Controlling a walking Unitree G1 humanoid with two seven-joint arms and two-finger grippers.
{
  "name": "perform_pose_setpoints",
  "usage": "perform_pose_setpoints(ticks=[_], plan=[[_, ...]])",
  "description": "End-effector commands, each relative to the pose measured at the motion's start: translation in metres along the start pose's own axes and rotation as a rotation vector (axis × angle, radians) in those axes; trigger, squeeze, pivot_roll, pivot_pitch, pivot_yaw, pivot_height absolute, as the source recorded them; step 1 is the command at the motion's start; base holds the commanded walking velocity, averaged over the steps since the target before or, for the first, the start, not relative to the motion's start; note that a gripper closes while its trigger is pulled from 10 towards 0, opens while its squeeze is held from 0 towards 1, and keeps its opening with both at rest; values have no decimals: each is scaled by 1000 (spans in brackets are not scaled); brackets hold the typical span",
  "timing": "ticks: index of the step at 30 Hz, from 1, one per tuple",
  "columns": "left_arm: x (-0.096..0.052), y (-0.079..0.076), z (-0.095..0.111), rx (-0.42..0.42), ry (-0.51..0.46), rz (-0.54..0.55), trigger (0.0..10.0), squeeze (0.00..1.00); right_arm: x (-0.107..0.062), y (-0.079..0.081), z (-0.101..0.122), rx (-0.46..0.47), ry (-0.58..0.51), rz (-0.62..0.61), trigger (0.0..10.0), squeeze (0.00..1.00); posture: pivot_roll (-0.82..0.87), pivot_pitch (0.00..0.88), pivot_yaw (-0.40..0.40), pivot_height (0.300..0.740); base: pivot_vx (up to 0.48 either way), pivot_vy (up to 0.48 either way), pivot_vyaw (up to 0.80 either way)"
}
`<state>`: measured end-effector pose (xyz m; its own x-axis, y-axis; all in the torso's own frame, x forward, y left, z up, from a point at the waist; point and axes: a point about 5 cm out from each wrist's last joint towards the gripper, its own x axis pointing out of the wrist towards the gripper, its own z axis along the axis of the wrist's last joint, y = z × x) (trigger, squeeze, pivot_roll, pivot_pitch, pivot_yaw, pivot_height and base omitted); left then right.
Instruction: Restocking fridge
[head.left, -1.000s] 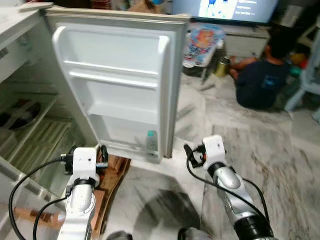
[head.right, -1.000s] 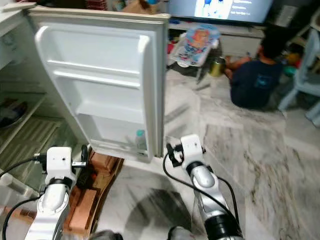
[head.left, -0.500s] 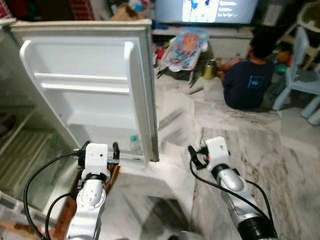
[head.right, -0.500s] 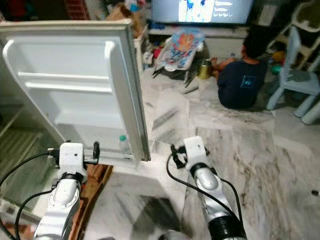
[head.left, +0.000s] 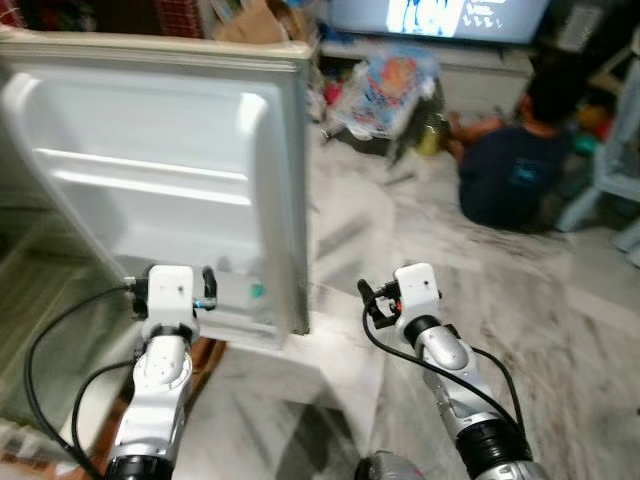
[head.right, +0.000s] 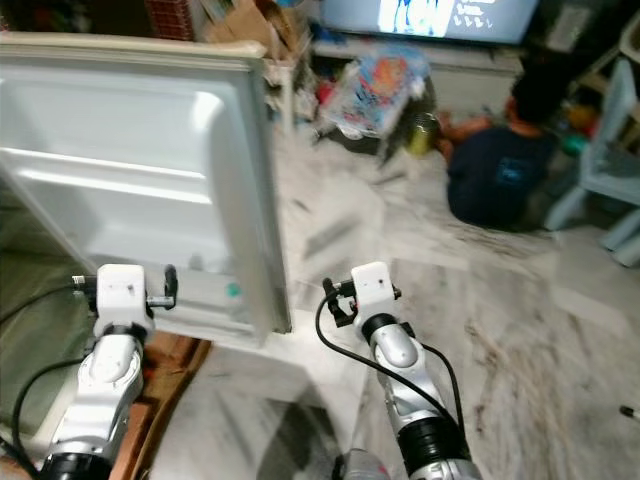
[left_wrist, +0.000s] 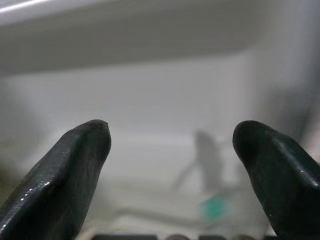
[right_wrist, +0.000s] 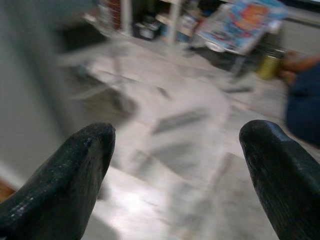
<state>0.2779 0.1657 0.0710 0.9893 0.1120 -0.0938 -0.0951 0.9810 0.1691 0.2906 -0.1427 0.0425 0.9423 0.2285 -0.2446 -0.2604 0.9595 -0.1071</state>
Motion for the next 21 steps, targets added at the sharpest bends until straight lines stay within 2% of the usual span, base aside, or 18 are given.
perform_pose_setpoints(ticks=[1,10,13,16,21], plan=[[0,2,-2,15,2,-6,10000,0,2,1,4,10,-18,-5,10000,0,-41,28,13,740,439,0,0],[2,-4,-1,15,4,-15,10000,0,0,3,0,11,-10,-1,10000,0,-40,31,13,740,384,0,0],[1,-3,-1,22,-6,0,10000,0,-1,3,0,11,-8,2,10000,0,-41,32,13,740,0,0,0],[-5,1,-6,26,3,20,10000,0,-1,3,0,10,-9,4,10000,0,-43,34,13,740,0,0,0],[-24,4,-16,43,22,17,10000,0,-1,2,0,6,-6,2,10000,0,-32,46,10,740,0,0,-134]])
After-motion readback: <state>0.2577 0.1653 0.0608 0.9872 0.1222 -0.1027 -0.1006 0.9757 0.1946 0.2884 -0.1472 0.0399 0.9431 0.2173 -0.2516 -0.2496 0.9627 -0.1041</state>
